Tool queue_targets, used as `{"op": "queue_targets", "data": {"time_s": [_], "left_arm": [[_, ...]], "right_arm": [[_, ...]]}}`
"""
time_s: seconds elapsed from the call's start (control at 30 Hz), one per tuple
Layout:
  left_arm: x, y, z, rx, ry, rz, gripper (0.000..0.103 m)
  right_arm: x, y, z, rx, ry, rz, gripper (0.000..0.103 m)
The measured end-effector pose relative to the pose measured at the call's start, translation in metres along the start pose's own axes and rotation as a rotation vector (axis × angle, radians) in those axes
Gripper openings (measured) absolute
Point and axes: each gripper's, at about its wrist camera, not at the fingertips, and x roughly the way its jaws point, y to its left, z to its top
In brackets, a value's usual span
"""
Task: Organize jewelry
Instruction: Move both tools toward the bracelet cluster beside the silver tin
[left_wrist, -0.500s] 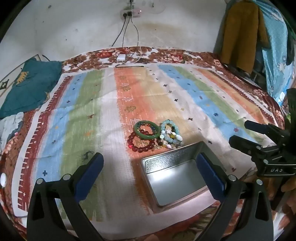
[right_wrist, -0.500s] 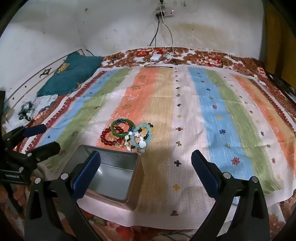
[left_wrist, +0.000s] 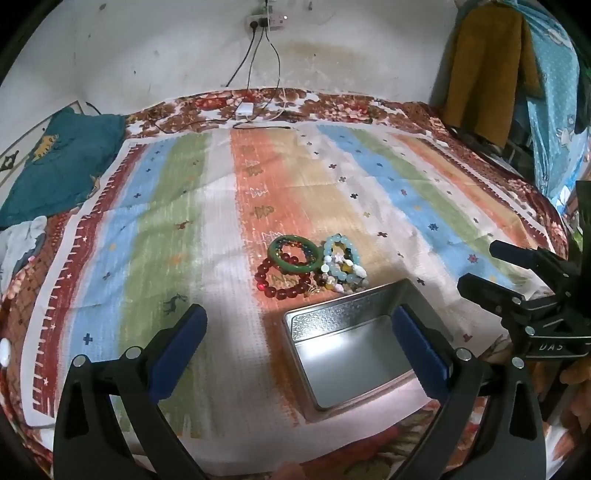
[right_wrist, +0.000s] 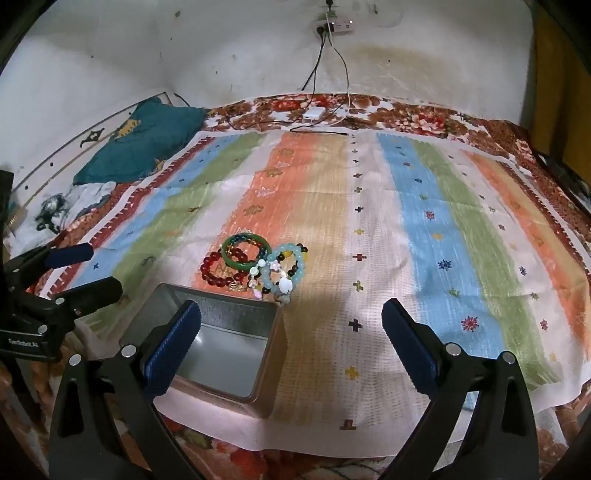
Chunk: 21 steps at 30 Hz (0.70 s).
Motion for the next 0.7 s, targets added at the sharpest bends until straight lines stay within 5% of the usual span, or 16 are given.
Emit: {"op": "queue_targets", "data": {"time_s": [0.7], "left_arm": [[-0.0006,-0.0040,0.0000,0.005,0.005,0.019,0.098]], "right_arm": [[-0.0003,0.0001,0.0006,0.001,0.002,-0.008,0.099]]}}
